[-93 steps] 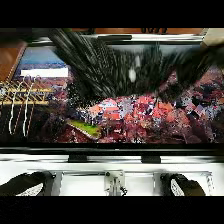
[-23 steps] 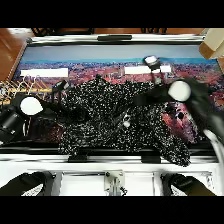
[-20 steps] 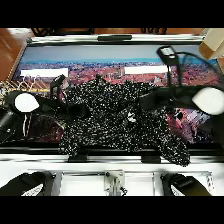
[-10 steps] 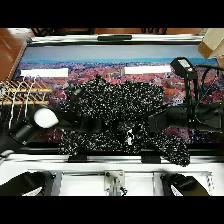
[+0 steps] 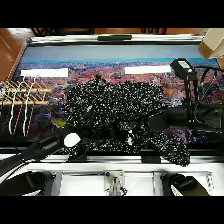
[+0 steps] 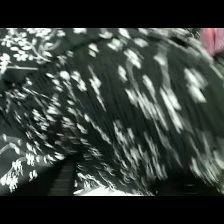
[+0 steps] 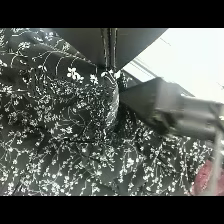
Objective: Fold the shirts.
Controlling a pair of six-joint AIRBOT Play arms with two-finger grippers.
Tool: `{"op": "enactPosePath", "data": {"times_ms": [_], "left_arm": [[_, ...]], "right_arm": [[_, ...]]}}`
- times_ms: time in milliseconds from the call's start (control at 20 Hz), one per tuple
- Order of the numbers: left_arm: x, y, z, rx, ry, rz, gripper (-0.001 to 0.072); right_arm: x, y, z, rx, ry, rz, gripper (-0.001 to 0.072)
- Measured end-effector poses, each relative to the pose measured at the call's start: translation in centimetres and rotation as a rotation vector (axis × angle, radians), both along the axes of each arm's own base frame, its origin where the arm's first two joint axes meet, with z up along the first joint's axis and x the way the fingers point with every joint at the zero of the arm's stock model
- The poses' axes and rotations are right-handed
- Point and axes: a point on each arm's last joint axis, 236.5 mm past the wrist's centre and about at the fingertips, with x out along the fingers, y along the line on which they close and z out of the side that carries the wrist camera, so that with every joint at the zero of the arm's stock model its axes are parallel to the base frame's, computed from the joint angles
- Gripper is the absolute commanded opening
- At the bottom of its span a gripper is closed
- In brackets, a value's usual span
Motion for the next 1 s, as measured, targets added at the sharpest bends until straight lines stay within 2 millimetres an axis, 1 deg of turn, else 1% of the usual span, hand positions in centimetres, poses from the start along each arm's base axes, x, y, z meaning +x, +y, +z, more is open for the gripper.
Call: {"op": "enactPosePath", "data": {"times_ms": [50,100,150,200,250,350,400,500,550,600,650,750,800,850,1000], "left_arm": [[0.1,-0.2,-0.6,-0.004,0.013,0.018,0.0070],[0.3,-0.4,-0.9,-0.009,0.019,0.032,0.0054],[0.5,-0.4,-0.9,-0.018,0.020,0.045,0.0053],[1.0,-0.3,-0.5,-0.028,0.007,0.053,0.0053],[1.6,0.1,0.4,-0.043,-0.016,0.063,0.0053],[3.4,1.6,3.6,-0.082,-0.085,0.079,0.0053],[4.5,2.9,5.9,-0.104,-0.131,0.089,0.0052],[5.9,6.2,10.6,-0.128,-0.217,0.102,0.0052],[6.1,8.0,12.5,-0.125,-0.245,0.100,0.0052],[6.0,9.9,14.0,-0.107,-0.263,0.088,0.0052],[5.5,11.7,14.9,-0.080,-0.266,0.068,0.0053],[4.0,14.8,15.7,-0.014,-0.236,0.015,0.0053],[3.1,15.8,15.8,0.007,-0.217,-0.011,0.0053],[2.1,16.3,15.9,0.019,-0.192,-0.042,0.0053],[-0.2,16.4,16.1,0.018,-0.144,-0.126,0.0054]], "right_arm": [[0.0,0.0,0.0,0.000,0.000,0.000,0.0059],[0.0,0.0,0.0,0.000,0.000,-0.001,0.0059],[0.0,0.0,0.0,-0.001,0.000,-0.002,0.0059],[0.1,-0.2,-0.1,-0.005,0.000,-0.007,0.0059],[0.2,-0.3,-0.1,-0.012,-0.002,-0.010,0.0059],[0.4,-0.7,-0.3,-0.032,-0.012,-0.015,0.0058],[0.5,-0.8,-0.4,-0.039,-0.016,-0.016,0.0058],[0.5,-0.9,-0.4,-0.043,-0.020,-0.011,0.0058],[0.4,-0.7,-0.3,-0.036,-0.017,-0.007,0.0058],[0.3,-0.4,-0.2,-0.025,-0.012,-0.003,0.0058],[0.0,0.0,-0.1,-0.011,-0.004,0.002,0.0058],[-0.4,1.1,0.0,0.009,0.004,0.015,0.0058],[-0.6,1.8,-0.1,0.012,0.010,0.024,0.0058],[-0.7,2.7,-0.5,0.006,0.020,0.037,0.0058],[-1.3,5.4,-2.9,-0.048,0.069,0.098,0.0058]]}}
